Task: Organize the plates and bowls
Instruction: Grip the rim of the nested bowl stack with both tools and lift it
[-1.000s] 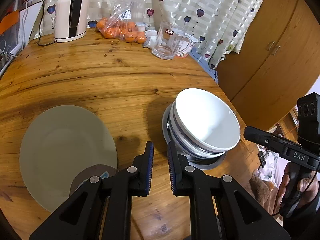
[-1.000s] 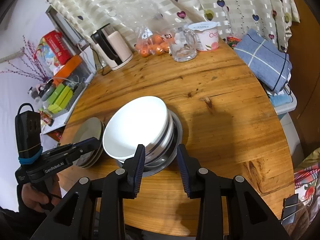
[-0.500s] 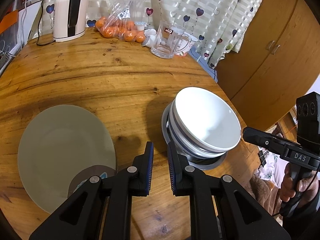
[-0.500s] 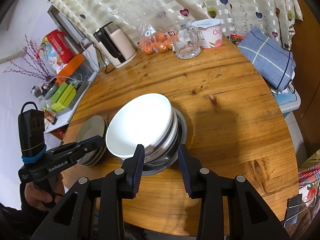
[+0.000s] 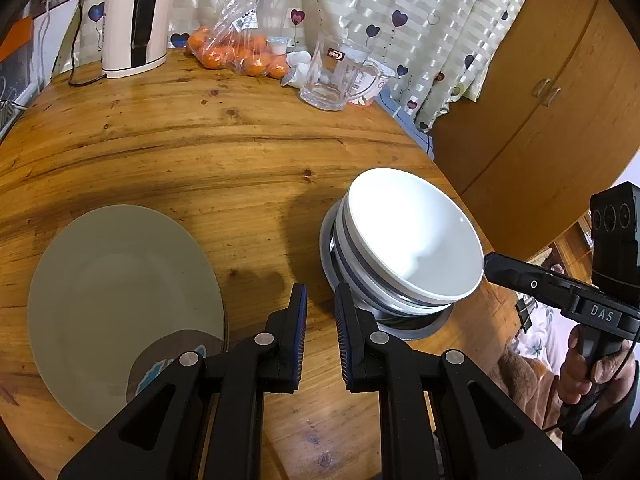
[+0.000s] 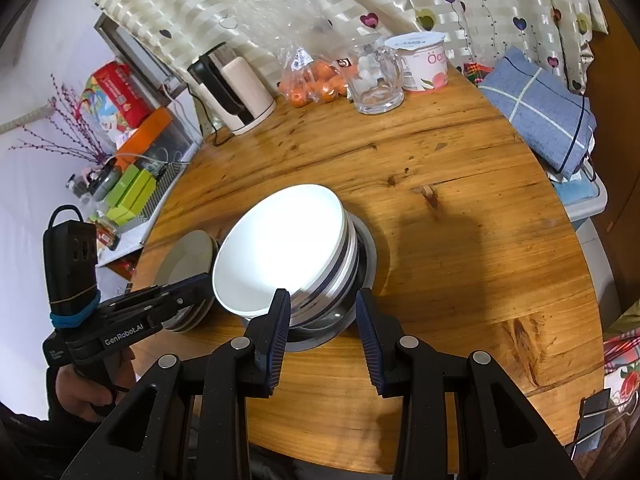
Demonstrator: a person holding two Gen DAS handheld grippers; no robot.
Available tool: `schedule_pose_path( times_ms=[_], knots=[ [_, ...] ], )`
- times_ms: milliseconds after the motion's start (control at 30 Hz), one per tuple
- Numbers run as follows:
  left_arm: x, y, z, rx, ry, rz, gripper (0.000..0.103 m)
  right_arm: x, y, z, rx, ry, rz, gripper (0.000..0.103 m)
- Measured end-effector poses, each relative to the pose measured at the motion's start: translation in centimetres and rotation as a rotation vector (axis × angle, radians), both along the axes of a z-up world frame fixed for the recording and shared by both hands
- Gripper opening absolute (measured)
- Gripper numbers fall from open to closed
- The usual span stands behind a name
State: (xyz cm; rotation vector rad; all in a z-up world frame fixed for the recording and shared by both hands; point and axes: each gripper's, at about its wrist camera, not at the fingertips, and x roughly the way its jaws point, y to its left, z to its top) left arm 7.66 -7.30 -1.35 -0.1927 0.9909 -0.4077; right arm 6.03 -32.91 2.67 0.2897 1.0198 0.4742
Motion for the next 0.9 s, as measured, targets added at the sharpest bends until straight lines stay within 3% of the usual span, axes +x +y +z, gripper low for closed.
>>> schedule_pose_path(
  times_ms=[233,567,900],
  knots=[
    [0.1,0.2,-0.2,-0.013,0.007,0.008,0.015,0.2,-0.4,-0.1,0.022,0.013,-0.013,0.034],
    [1.0,0.6,-0.6,-0.093,0.044,0.010,0.015,0.5,-1.5,-0.9,0.033,0.042,-0.048,0.033],
    [2.8,0.9,-2.4,-0.175,0.126,0.026,0.015,2.7,-2.6,-3.8,0.132,0.136,-0.067,0.015]
  ],
)
